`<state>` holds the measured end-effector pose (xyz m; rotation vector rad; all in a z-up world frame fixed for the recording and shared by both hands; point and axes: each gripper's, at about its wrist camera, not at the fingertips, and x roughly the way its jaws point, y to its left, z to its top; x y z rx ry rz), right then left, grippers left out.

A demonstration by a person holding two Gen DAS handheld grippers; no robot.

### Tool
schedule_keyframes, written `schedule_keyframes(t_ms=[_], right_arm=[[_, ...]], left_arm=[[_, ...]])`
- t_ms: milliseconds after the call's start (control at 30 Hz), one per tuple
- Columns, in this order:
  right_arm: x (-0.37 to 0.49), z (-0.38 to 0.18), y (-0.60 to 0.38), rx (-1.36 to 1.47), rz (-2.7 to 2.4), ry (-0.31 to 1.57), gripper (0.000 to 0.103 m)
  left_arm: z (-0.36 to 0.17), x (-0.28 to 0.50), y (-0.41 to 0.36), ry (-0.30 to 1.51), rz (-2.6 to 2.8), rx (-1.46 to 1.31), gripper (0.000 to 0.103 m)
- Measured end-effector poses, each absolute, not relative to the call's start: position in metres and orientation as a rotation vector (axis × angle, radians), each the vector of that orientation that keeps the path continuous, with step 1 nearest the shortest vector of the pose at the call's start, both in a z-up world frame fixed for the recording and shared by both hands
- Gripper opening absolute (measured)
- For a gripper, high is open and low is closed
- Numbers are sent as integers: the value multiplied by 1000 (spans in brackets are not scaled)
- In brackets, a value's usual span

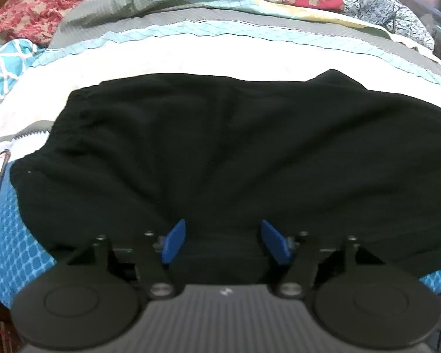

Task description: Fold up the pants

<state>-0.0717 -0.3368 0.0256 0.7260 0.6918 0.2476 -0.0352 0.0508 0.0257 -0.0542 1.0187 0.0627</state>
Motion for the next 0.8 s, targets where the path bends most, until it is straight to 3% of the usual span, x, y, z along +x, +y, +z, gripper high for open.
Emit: schedule_keyframes(t_ms=[233,400,500,800], right_arm=[[-72,26,-336,684,270,679,76],[-74,25,-335,671,271,661,76],[-75,24,-334,659,271,650,76],[-77,22,-332,669,268,634,76]], left_arm=[[20,-35,46,1020,-2,-44,91],[18,-35,48,1015,-15,-54,95],[16,-35,47,1018,-46,-54,103],[14,-41,43,984,-44,-17,103]])
